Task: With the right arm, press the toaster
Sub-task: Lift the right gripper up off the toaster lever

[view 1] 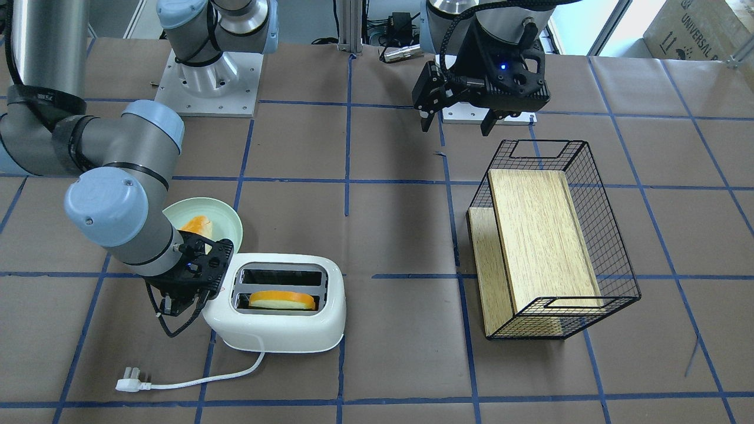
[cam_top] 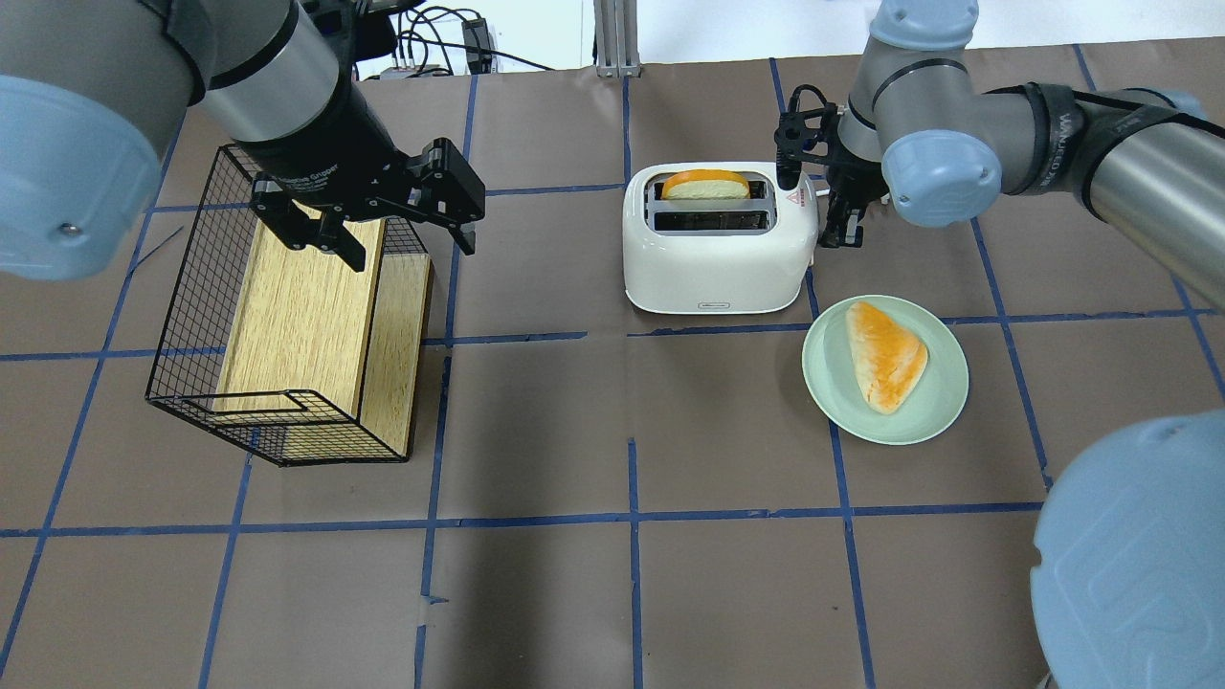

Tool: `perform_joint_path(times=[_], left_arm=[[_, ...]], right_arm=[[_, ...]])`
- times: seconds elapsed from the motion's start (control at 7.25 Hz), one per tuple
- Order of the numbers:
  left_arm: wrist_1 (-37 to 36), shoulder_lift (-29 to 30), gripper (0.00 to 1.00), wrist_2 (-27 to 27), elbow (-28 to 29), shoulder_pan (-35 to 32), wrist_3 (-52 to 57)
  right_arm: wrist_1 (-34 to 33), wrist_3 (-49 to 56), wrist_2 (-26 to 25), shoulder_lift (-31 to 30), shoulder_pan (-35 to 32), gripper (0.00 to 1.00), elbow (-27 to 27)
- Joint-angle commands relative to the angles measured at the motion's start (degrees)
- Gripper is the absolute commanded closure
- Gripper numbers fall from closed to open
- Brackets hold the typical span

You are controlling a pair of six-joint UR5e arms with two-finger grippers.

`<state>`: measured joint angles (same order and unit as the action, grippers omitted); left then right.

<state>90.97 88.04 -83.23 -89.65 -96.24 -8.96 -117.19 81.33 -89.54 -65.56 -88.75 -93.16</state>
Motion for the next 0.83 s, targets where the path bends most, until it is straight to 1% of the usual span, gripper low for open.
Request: perform_joint_path(times=[0.0, 0.28, 0.41, 0.55, 0.69], left_arm=[[0.0, 0.0, 0.0, 0.0, 0.0, 0.0, 0.0], [0.0, -0.1, 0.0, 0.0, 0.0, 0.0, 0.0], [0.0, 0.0, 0.0, 0.0, 0.0, 0.0, 0.0], [0.0, 0.0, 0.0, 0.0, 0.0, 0.0, 0.0], [0.0, 0.0, 0.0, 0.0, 0.0, 0.0, 0.0]], right_arm=[[0.0, 0.0, -0.3, 0.0, 0.0, 0.92, 0.3], [0.6, 0.1, -1.1, -0.7, 0.1, 0.91, 1.7], [4.6, 0.1, -0.8, -0.8, 0.0, 0.89, 5.1], [11.1, -2.9, -0.8, -1.4, 0.0, 0.71, 10.2], [18.3, -11.3, -0.6, -3.1, 0.0, 0.14, 15.2]])
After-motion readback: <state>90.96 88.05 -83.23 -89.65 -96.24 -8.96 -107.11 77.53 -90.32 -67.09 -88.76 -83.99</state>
